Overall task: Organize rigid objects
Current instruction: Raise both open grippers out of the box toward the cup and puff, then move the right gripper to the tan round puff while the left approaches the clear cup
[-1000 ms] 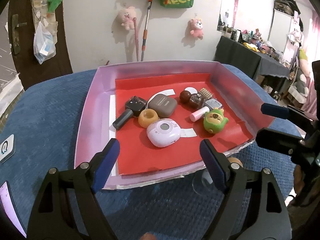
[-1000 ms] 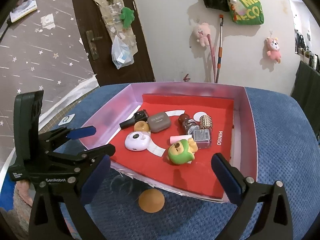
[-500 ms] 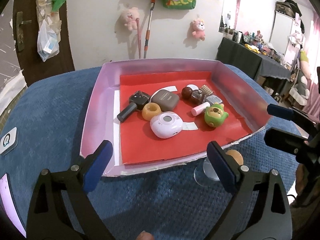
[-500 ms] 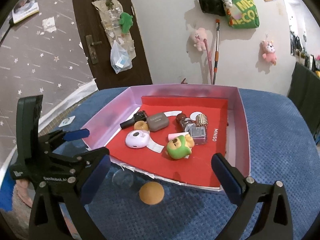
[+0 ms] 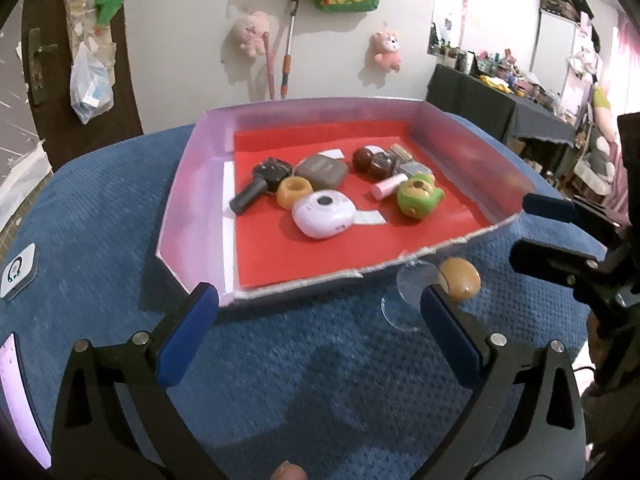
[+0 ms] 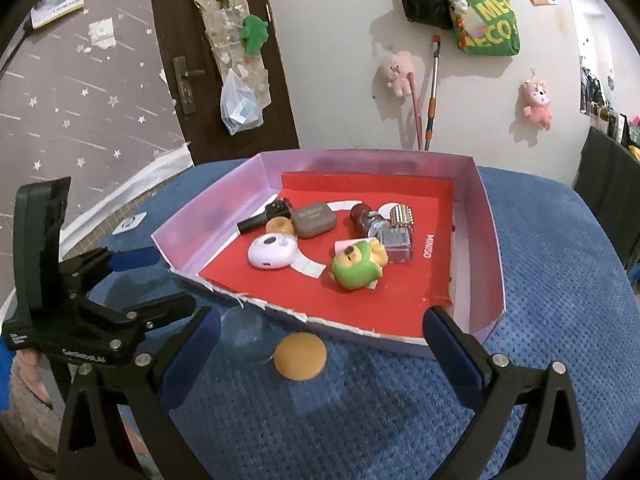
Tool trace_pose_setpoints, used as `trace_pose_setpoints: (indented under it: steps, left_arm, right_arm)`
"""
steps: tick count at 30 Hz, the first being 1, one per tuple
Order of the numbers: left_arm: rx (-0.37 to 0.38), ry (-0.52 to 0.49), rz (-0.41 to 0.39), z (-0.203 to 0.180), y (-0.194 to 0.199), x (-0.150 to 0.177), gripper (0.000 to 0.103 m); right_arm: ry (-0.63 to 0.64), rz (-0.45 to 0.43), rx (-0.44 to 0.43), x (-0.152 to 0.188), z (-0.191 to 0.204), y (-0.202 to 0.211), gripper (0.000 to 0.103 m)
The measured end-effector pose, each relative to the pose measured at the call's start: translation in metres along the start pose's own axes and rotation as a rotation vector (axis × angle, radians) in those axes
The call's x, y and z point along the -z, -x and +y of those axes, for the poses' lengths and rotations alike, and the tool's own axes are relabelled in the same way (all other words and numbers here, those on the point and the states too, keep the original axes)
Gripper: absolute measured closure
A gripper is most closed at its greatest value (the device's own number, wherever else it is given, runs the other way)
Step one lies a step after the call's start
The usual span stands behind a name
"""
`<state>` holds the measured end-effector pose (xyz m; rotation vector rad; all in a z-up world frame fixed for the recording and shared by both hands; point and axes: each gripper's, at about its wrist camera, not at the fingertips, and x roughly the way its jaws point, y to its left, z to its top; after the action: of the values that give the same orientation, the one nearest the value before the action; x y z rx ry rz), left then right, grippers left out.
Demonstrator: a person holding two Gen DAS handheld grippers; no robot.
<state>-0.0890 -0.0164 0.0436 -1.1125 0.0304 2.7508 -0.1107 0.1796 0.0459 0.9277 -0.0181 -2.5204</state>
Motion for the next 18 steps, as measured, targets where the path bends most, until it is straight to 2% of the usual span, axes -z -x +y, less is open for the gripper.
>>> trace_pose_setpoints:
  steps: [8,12,18]
  left_arm:
    - [0.04,0.001,0.029,-0.007,0.001,0.008,0.0]
    - [0.032,-0.007,0.042,-0.012,-0.003,0.014,0.0]
    - [0.042,-0.013,0.058,-0.02,-0.01,0.018,0.0]
  right_arm:
    - [-0.015,0.02,-0.004,0.008,-0.004,-0.001,0.0]
    - [-0.021,0.034,-0.003,0.012,-0.005,-0.003,0.0]
    - [-0.02,0.067,0.037,0.018,-0.008,-0.008,0.0]
